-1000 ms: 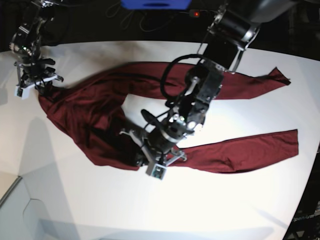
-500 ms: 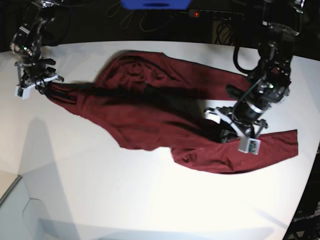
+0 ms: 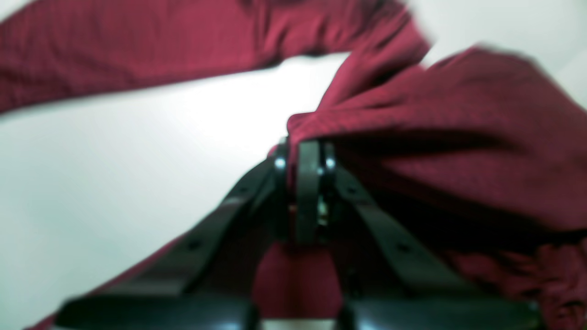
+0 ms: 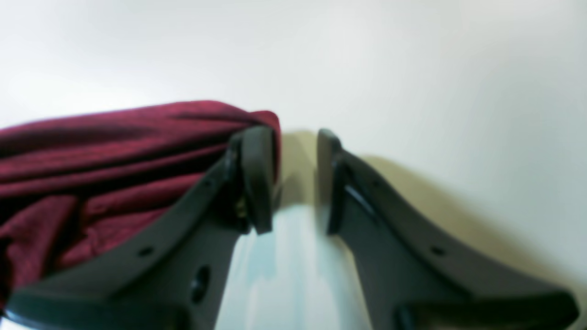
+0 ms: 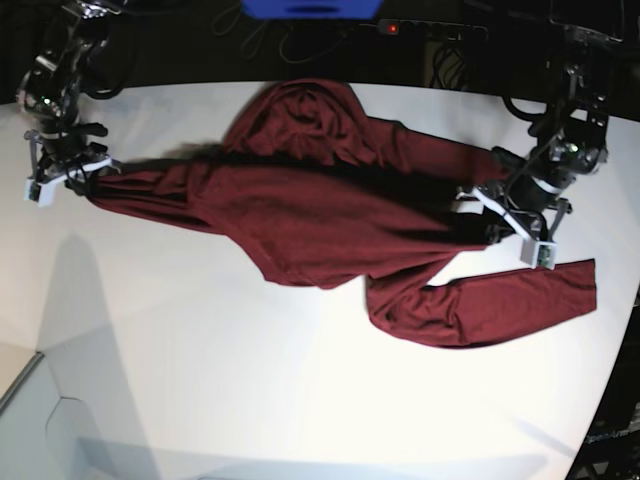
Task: Layout the t-shirt on the table in an organized manner, then fold the t-shirt properly
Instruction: 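Lift the shirt body with the left gripper and spread it toward the right gripper, then hold the shirt with both grippers and smooth the body flat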
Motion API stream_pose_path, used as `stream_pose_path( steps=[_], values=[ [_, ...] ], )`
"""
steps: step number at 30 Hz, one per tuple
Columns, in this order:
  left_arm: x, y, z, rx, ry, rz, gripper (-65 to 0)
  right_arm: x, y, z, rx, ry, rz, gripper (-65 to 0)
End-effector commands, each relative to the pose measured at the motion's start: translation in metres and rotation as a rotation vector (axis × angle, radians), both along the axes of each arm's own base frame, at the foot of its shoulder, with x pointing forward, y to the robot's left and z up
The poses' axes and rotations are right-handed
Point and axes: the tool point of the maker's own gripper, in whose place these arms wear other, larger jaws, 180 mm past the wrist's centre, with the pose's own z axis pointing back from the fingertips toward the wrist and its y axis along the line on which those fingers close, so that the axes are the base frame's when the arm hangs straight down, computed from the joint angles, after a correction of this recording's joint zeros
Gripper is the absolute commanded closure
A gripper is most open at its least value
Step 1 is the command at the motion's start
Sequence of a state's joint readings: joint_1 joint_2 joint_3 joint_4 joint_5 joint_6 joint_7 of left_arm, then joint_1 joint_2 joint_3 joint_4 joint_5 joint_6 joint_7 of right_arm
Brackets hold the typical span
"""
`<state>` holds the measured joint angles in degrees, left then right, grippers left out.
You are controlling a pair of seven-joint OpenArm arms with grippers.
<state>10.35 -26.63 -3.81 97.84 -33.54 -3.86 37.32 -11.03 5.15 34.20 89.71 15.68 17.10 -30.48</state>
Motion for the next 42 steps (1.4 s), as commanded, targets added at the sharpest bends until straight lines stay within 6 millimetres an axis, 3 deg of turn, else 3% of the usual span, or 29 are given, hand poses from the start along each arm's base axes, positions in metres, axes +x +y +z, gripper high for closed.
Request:
stream_pose_path(
  steps=[1,7,14,21,23,26,30,37,42],
  values=[
    [0.008,0.006,0.011,0.008,-0.043,0.01,-0.2,0.007,-0.01,0.019,-0.028,-0.063,-0.023,-17.7],
    [0.004,0.004,0.009,0.004,-0.036,0.007,-0.2,-0.001,-0.023,0.027,-0.032,-0.091,-0.09,-19.0],
    [0.002,-0.001,0.007,-0.005,-0.031,0.001,-0.2,-0.006,-0.03,0.027,-0.039,-0.085,-0.104,-33.5],
    [0.001,-0.002,0.006,-0.014,-0.029,0.002,-0.2,-0.01,-0.03,0.024,-0.043,-0.07,-0.099,-34.3],
    [0.001,-0.008,0.005,-0.034,-0.03,0.006,-0.2,-0.016,-0.02,0.017,-0.042,-0.039,-0.049,-34.3],
    [0.002,-0.014,0.005,-0.049,-0.032,0.01,-0.2,-0.016,0.02,0.005,-0.015,-0.011,0.135,-34.0],
    [0.002,-0.021,0.004,-0.073,-0.035,0.014,-0.2,-0.024,0.046,0.005,0.01,-0.018,0.207,-34.0],
    [0.003,-0.022,0.004,-0.076,-0.037,0.016,-0.2,-0.003,0.075,0.055,-0.048,-0.14,0.308,-34.0],
    [0.006,-0.022,0.007,-0.076,-0.044,0.015,-0.2,0.029,0.118,0.062,-0.024,-0.113,0.442,-34.0]
  ],
)
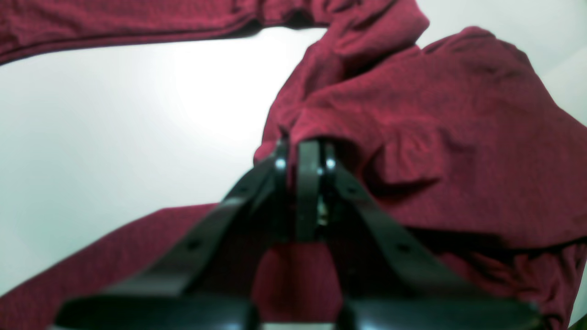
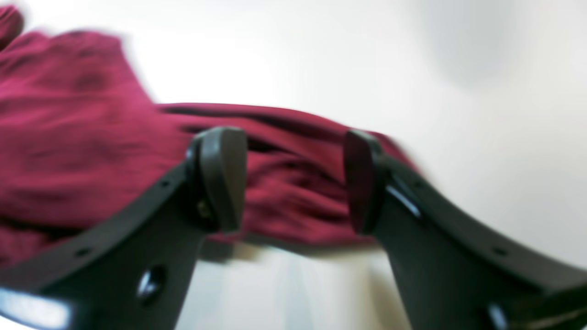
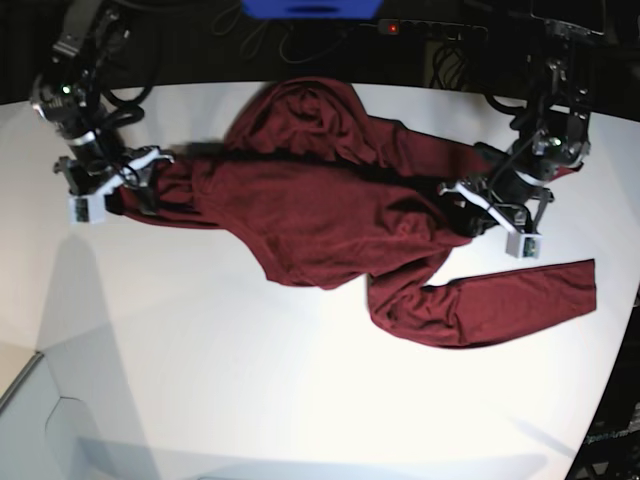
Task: Layout the t-shirt on the table in an organized manner, then fold the t-shirt properly
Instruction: 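Hold the shirt with both grippers and smooth the body flat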
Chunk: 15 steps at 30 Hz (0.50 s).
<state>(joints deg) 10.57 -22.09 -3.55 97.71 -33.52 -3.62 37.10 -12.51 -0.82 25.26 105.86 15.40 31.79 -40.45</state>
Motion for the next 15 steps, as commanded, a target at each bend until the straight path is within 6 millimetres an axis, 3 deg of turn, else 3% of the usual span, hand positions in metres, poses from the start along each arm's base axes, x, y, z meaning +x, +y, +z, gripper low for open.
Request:
stream_pose_path(
  steps=[1,4,8,15],
  values=[
    [0.008,0.002,0.013,0.003,-0.049,0.0,-0.2,0.011,0.003,0.013,-0.009,-0.037,0.022,-34.0],
    [0.008,0.002,0.013,0.003,-0.049,0.0,-0.2,0.02,0.023,0.012,0.0,-0.003,0.08,-34.0],
    [0.009,-0.002,0.013,-0.011,-0.051,0.003,-0.2,0.037,0.064,0.009,0.029,0.005,0.199,-34.0],
    [0.009,-0.004,0.013,-0.017,-0.051,0.004,-0.2,0.071,0.098,-0.009,0.087,0.05,0.285,-34.0]
  ],
)
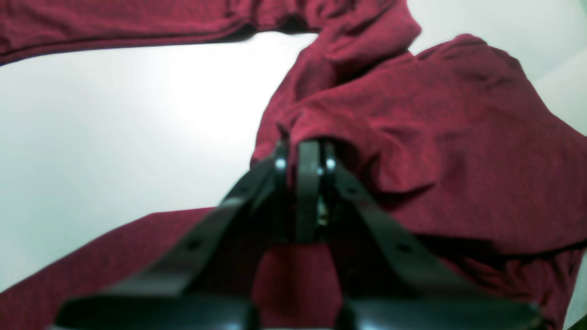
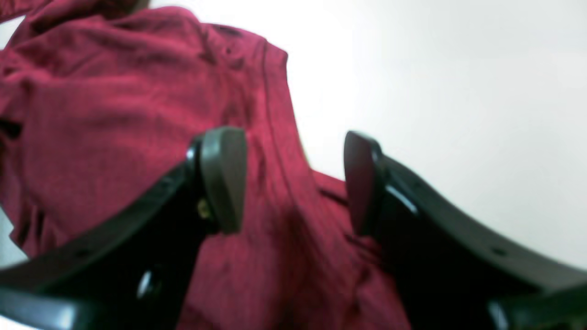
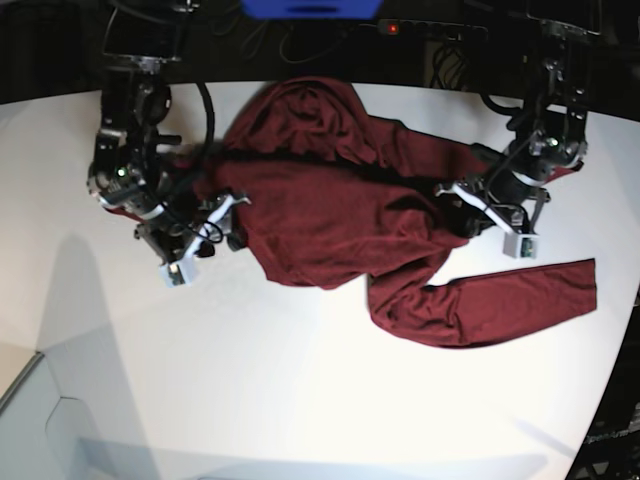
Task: Layout the t-shirt on the table in an organized manner, then fold the t-shirt properly
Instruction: 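Hold the shirt with both grippers and smooth the body flat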
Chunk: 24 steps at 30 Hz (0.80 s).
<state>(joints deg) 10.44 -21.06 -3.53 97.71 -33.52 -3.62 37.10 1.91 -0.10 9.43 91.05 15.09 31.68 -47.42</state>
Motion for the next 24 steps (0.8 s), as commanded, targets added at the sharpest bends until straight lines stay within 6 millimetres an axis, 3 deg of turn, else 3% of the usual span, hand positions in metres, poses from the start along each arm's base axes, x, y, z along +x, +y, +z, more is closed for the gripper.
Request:
stream_pose_path(
  steps=[1,6,12,17,20,24],
  values=[
    [0.008,0.002,0.013,0.001,-0.048,0.002,-0.2,0.015,0.006,0.015,0.025,-0.053,0.01,-34.0],
    [0.008,0.002,0.013,0.001,-0.048,0.001,-0.2,0.022,0.013,-0.003,0.046,0.003,0.022,-34.0],
    [0.007,0.002,0.013,0.001,-0.047,0.001,-0.2,0.013,0.015,-0.027,0.062,0.077,0.02,-33.9],
    [0.009,0.002,0.014,0.001,-0.052,0.002,-0.2,0.007,0.016,-0.035,0.065,0.101,0.024,-32.3],
    [0.01,0.002,0.015,0.0,-0.055,0.003,-0.2,0.007,0.016,-0.035,0.065,0.101,0.024,-24.4],
    [0.01,0.002,0.014,0.0,-0.054,0.005,-0.2,0.009,0.017,-0.033,0.065,0.095,0.028,-4.7]
  ],
)
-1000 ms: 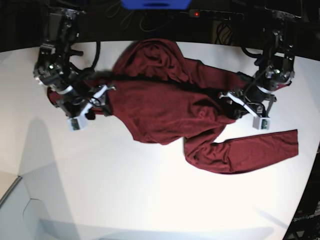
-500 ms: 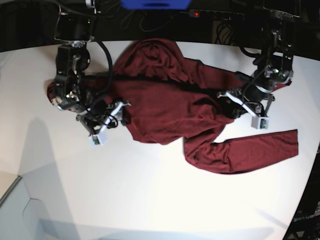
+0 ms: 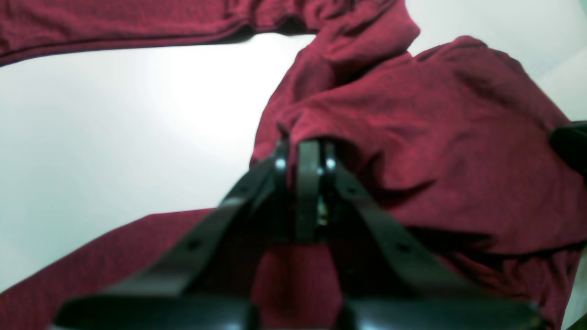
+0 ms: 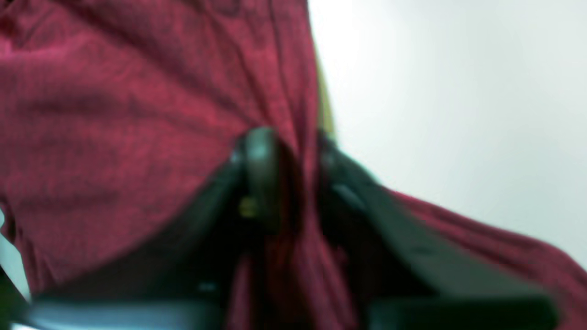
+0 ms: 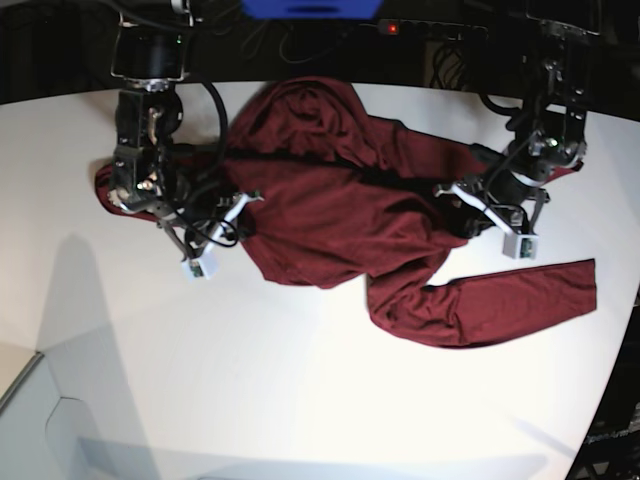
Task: Layout the t-shirt on the table in an organized manner, then fold the t-shirt properly
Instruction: 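Hold the shirt with both grippers and smooth the body flat, then drag the shirt body with the right gripper away from the left gripper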
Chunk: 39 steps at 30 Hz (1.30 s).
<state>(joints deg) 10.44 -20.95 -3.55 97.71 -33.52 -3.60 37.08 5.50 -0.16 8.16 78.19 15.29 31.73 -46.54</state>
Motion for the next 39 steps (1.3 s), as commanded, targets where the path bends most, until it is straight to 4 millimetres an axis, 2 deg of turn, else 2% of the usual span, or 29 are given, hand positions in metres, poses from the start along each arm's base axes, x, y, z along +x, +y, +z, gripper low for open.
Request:
stream_pose_path(
  steps=[1,5,9,13,16,20,23,28,30,32,36,39],
  values=[
    [0.009,0.003,0.014,0.002,-0.052,0.004,-0.2,0.011,0.003,0.014,0.013,-0.051,0.015,-1.2],
    [0.01,0.002,0.015,-0.005,-0.054,0.003,-0.2,0.012,0.01,0.024,0.011,-0.097,0.084,0.0],
    [0.01,-0.001,0.016,-0.015,-0.058,0.006,-0.2,0.021,0.011,0.058,-0.014,-0.212,0.128,0.0],
    [0.01,-0.007,0.016,-0.042,-0.062,0.017,-0.2,0.029,0.008,0.111,-0.058,-0.371,0.133,0.0],
    [0.012,-0.016,0.027,-0.054,-0.089,0.0,-0.5,0.031,0.007,0.15,-0.089,-0.489,0.132,0.0],
    [0.015,-0.034,0.051,-0.106,-0.155,-0.006,-0.5,0.029,0.008,0.188,-0.117,-0.602,0.132,0.0],
    [0.016,-0.039,0.056,-0.118,-0.169,-0.007,-0.6,0.029,0.008,0.2,-0.125,-0.636,0.131,0.0],
    [0.014,-0.042,0.053,-0.133,-0.162,-0.002,-1.3,0.03,0.008,0.202,-0.121,-0.644,0.128,0.0],
    [0.013,-0.042,0.053,-0.133,-0.16,-0.002,-5.0,0.03,0.008,0.205,-0.123,-0.653,0.128,0.0],
    [0.014,-0.043,0.054,-0.134,-0.164,0.0,-12.4,0.03,0.006,0.21,-0.129,-0.669,0.123,0.0],
    [0.013,-0.044,0.054,-0.137,-0.163,-0.002,-38.0,0.032,0.004,0.227,-0.145,-0.716,0.12,0.0],
    [0.013,-0.044,0.053,-0.138,-0.161,-0.003,-53.1,0.034,0.0,0.232,-0.161,-0.734,0.121,0.0]
  ],
)
